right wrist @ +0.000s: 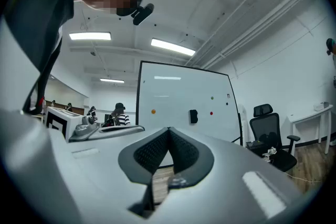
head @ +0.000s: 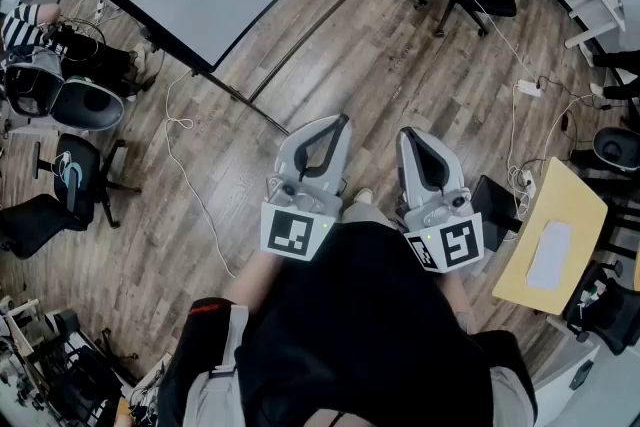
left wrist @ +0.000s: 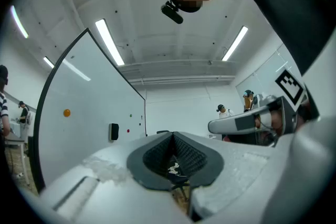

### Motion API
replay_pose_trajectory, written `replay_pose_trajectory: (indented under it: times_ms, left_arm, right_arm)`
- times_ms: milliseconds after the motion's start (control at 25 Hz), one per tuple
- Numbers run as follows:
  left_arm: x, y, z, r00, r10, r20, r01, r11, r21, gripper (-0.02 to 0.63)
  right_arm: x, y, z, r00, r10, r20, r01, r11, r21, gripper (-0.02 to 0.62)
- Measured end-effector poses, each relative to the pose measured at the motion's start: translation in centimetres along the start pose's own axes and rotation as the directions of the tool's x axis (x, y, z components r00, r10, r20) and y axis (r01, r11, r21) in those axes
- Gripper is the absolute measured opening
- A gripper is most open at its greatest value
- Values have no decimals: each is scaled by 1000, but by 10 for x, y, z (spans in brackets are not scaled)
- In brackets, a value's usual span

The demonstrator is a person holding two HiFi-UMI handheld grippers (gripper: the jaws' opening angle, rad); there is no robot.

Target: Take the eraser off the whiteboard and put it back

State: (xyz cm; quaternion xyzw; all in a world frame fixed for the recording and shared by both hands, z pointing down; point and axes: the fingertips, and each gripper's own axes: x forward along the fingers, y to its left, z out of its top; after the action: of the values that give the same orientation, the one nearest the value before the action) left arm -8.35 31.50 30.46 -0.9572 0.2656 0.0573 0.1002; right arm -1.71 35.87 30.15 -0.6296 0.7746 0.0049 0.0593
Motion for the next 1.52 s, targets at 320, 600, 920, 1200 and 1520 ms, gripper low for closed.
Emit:
replay_pose_trajectory:
  times_ms: [320,600,920,1200,1520]
  left_arm:
    - [-13,-7,-4,999,33,-22,-33,999,0,2]
    - [-19,-1,-7,999,39,-27,-39,999,-5,2]
    - [-25,18,-13,999,37,-22,-37,999,-9,2]
    - [-39,47,-24,999,47,-26,-47,999,-10,2]
    - [-33,61,-30,998,36,-42,-36,999,-4,2]
  right_arm:
    - [-12,5,-1,999,32,-9,-32,999,-8,-2]
    - [-9,12,-7,999,31,-22,-31,999,-10,-2]
    - [8,27,-13,999,32,-35,-33,999,-25,-2]
    - [26,38,-18,1000,-3,-15,2,999,-36,0]
    - [40,28,-20,999,-35,-8,35,999,-18,2]
